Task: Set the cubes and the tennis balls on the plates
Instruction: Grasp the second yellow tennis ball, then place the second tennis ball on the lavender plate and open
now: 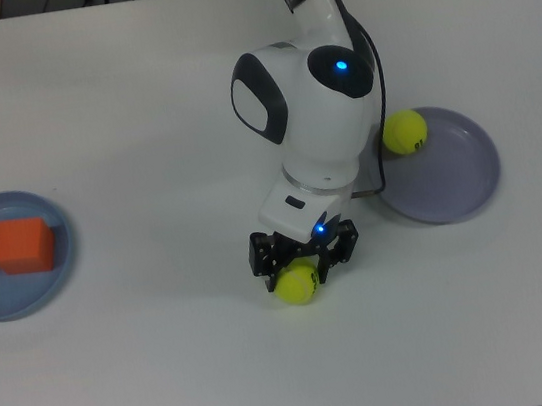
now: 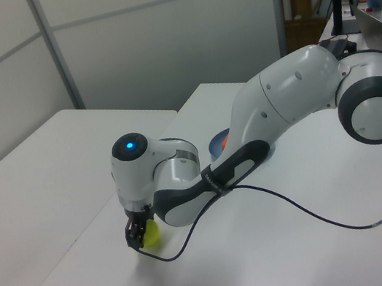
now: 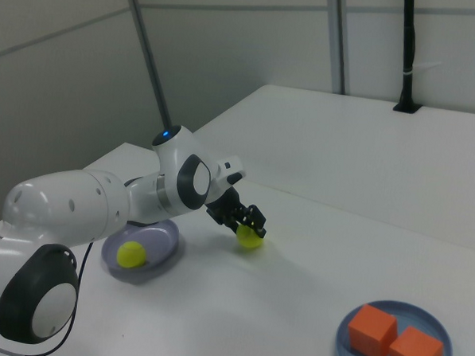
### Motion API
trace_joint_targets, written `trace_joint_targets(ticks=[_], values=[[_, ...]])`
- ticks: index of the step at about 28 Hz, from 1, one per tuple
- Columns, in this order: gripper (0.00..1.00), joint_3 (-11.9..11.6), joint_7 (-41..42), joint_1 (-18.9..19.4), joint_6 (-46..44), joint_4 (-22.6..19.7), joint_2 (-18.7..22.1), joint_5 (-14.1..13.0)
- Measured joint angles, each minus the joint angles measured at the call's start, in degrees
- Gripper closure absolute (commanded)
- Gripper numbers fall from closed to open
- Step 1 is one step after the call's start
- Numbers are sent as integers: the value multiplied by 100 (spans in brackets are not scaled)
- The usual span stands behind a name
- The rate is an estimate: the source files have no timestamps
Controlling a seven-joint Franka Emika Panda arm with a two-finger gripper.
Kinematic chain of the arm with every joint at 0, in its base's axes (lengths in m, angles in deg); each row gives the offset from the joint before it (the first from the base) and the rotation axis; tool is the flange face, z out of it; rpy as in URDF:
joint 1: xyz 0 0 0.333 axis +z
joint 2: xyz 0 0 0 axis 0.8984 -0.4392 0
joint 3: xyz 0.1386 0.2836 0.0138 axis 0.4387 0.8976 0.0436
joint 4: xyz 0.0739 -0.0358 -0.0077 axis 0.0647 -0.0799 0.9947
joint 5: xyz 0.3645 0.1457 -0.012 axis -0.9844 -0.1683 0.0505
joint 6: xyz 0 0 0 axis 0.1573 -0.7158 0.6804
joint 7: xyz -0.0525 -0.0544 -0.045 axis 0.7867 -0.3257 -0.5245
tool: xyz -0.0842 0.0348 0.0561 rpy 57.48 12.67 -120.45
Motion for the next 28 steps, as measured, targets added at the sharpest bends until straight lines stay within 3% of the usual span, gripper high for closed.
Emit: trace_joint_targets(ticks=[7, 12, 14, 15, 18, 19, 21, 22, 28], values=[[100, 10, 0, -34, 0, 87, 86, -106], [100, 198, 243, -24, -509, 159, 485, -865], [99, 372, 306, 16, -937, 161, 694, -1035], [91, 453, 308, 53, -1130, 160, 764, -1061], [81, 673, 285, 262, -1801, 127, 896, -1089], [70, 705, 259, 343, -1921, 109, 903, -1090], [35, 730, 174, 518, -2066, 52, 890, -1092], [0, 732, 104, 608, -2100, 5, 878, -1093], [0, 731, -424, 1026, -2124, -179, 735, -1091]])
